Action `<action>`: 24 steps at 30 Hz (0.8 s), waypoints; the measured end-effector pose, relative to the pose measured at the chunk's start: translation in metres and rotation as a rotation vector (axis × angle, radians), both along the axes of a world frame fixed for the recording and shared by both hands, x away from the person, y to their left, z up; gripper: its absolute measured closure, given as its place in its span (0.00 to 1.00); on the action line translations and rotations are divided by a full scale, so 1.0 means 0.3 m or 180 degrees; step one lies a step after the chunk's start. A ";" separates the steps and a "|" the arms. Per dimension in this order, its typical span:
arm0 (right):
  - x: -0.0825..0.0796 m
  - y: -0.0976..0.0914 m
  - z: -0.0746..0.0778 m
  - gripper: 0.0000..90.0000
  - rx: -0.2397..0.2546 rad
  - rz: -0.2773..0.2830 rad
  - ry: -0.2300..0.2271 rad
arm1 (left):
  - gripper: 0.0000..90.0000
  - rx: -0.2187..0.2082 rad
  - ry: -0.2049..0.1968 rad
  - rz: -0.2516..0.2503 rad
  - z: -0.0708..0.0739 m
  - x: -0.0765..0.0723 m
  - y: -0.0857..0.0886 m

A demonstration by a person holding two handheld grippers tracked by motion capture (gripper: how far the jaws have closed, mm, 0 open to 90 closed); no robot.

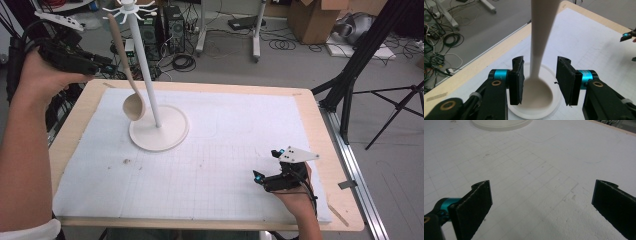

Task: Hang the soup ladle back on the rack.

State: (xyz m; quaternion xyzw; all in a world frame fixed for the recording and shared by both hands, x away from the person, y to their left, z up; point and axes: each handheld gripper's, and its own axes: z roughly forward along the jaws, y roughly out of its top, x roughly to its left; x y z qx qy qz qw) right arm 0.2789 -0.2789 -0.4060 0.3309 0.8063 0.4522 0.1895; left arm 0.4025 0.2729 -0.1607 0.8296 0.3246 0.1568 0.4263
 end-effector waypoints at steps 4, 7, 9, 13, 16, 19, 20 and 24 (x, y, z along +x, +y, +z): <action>-0.002 -0.002 0.003 0.02 0.0017 -0.0003 0.0000 | 0.56 -0.0043 -0.0004 -0.0016 -0.013 -0.017 0.009; -0.001 -0.003 0.003 0.02 0.0015 -0.0006 -0.0007 | 0.51 -0.0076 -0.0004 -0.0018 -0.036 -0.036 0.019; -0.001 -0.001 0.002 0.02 0.0007 0.0002 -0.0001 | 0.47 -0.0087 -0.0002 -0.0018 -0.045 -0.044 0.023; 0.001 0.004 -0.001 0.02 -0.0010 0.0010 0.0009 | 0.40 -0.0220 -0.0075 -0.0069 -0.090 -0.102 0.049; 0.001 0.006 -0.004 0.02 -0.0010 0.0016 0.0028 | 0.38 -0.0286 -0.0117 -0.0103 -0.109 -0.129 0.058; 0.001 0.005 -0.004 0.02 -0.0009 0.0020 0.0024 | 0.37 -0.0297 -0.0147 -0.0138 -0.150 -0.173 0.069; 0.002 0.005 -0.004 0.02 -0.0013 0.0019 0.0017 | 0.36 -0.0302 -0.0151 -0.0156 -0.160 -0.183 0.069; 0.000 0.007 -0.004 0.02 -0.0017 0.0017 0.0027 | 0.33 -0.0317 -0.0166 -0.0245 -0.193 -0.218 0.064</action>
